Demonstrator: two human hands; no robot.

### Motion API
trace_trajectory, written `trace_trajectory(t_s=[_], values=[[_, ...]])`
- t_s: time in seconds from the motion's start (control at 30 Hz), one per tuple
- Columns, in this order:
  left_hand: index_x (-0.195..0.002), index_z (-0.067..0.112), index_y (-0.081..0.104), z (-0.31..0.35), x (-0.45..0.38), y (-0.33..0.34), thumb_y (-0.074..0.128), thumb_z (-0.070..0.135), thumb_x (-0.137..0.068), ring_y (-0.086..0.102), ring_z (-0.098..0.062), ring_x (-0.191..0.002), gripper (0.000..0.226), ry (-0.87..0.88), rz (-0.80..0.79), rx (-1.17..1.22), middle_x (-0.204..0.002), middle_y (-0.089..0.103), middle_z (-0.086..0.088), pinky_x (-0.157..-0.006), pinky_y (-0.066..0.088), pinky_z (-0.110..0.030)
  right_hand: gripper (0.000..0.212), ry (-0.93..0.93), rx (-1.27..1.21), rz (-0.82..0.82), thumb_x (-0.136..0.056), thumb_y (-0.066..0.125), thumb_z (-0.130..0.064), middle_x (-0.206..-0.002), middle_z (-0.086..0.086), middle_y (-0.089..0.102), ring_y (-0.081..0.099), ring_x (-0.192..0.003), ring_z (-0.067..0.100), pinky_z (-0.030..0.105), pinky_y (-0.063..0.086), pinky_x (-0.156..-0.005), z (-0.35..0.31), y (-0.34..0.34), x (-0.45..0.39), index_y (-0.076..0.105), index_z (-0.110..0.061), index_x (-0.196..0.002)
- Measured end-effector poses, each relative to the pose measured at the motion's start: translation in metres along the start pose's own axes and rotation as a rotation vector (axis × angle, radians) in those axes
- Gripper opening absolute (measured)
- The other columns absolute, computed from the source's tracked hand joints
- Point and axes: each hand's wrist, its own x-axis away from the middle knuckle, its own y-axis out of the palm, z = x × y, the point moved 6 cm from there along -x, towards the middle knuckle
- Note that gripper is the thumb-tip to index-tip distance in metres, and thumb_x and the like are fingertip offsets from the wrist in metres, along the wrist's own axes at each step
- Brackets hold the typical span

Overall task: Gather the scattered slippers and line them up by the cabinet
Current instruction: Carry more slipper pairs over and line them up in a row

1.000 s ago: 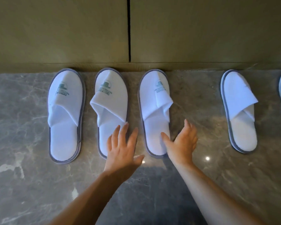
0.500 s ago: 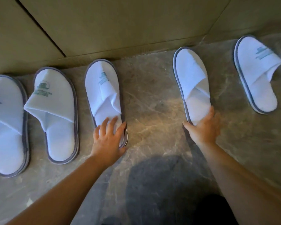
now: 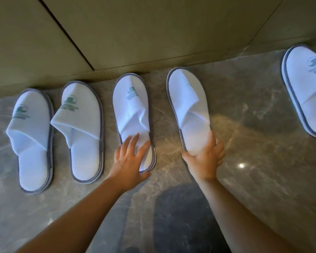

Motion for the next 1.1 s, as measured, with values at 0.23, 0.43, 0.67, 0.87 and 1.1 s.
trace_trajectory(t_s=[0.23,0.43,0.67,0.87,1.1], values=[[-0.141,0.036,0.004,-0.002,-0.003,0.007,0.053,0.058,-0.076,-0.008,-0.027,-0.143,0.084,0.005,-0.004,-0.031,-0.156,-0.006,-0.003,-0.114,0.005,-0.05,0.092,0.008,0.071,-0.017,-0.061,0.078,-0.023,-0.138,0.022,0.03,0.026,-0.126,0.038,0.048,0.026,-0.104,-0.008,0.015,0.006,0.026,-0.015,-0.137],[-0.141,0.035,0.005,-0.002,-0.004,0.009,0.051,0.058,-0.077,-0.009,-0.026,-0.142,0.082,0.009,0.007,-0.014,-0.156,-0.005,-0.002,-0.114,0.007,-0.05,0.092,0.009,0.075,-0.011,-0.061,0.079,-0.022,-0.139,0.023,0.03,0.025,-0.127,0.037,0.047,0.025,-0.105,-0.008,0.018,0.008,0.026,-0.013,-0.137],[-0.141,0.037,0.0,-0.002,-0.002,0.008,0.049,0.061,-0.077,-0.011,-0.026,-0.142,0.084,-0.001,-0.017,-0.029,-0.155,-0.009,0.0,-0.114,0.001,-0.051,0.093,0.018,0.095,-0.013,-0.064,0.078,-0.023,-0.141,0.022,0.028,0.024,-0.129,0.038,0.049,0.026,-0.106,-0.011,0.019,0.009,0.023,-0.015,-0.138],[-0.142,0.033,-0.001,0.014,-0.005,-0.005,0.039,0.067,-0.077,-0.014,-0.028,-0.142,0.084,0.028,-0.036,-0.055,-0.156,-0.013,-0.002,-0.112,-0.01,-0.049,0.083,-0.068,0.163,-0.048,-0.069,0.071,-0.038,-0.144,0.018,0.027,0.026,-0.131,0.035,0.045,0.026,-0.107,-0.026,-0.007,0.003,0.028,-0.015,-0.137],[-0.142,0.022,0.016,0.096,-0.036,-0.055,0.049,0.048,-0.084,0.013,-0.03,-0.141,0.072,0.243,-0.054,-0.041,-0.155,0.013,-0.007,-0.115,0.016,-0.043,0.054,-0.19,0.172,-0.075,-0.078,0.065,-0.024,-0.127,0.022,0.05,0.043,-0.121,0.034,0.037,0.034,-0.1,-0.022,-0.118,-0.059,0.047,-0.003,-0.124]])
